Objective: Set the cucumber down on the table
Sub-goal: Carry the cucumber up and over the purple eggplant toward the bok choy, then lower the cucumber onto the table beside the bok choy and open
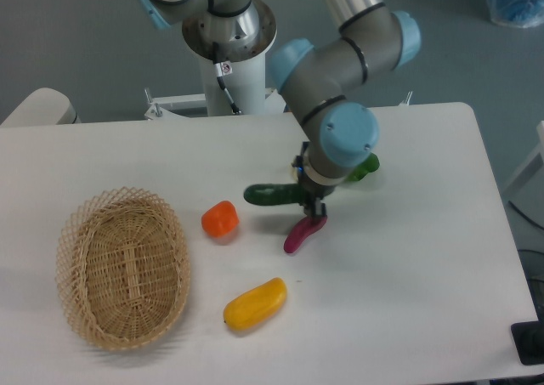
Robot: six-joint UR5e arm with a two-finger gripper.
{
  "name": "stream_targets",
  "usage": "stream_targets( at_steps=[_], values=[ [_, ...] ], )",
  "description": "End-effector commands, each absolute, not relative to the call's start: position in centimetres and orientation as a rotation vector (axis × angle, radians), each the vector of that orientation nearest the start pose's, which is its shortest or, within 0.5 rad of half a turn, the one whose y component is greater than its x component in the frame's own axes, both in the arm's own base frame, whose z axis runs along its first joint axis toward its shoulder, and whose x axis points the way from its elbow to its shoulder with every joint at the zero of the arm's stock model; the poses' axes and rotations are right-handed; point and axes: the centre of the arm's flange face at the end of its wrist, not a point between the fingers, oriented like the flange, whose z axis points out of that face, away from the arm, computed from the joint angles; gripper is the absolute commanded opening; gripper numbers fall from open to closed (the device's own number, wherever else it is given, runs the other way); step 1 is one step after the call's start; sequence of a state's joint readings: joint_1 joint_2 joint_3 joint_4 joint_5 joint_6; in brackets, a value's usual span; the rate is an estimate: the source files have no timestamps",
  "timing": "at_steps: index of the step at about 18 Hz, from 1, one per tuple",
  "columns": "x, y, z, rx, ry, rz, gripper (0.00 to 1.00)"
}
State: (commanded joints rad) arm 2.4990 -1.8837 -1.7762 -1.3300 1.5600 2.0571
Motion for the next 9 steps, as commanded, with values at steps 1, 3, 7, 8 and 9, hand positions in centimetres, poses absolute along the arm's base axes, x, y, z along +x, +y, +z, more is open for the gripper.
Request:
stream_targets(
  at_steps=[1,3,7,8,9],
  values=[
    [-34.3,43.3,24.7,-2.631,1.683,-0.448,0.19],
    [-32.8,43.8,24.3,-2.615,1.719,-0.453,0.20],
    [-30.3,43.0,22.2,-2.603,1.752,-0.391,0.21],
    [-30.1,42.8,21.9,-2.602,1.758,-0.372,0.21],
    [-29.8,42.6,21.6,-2.594,1.767,-0.376,0.22]
  ],
)
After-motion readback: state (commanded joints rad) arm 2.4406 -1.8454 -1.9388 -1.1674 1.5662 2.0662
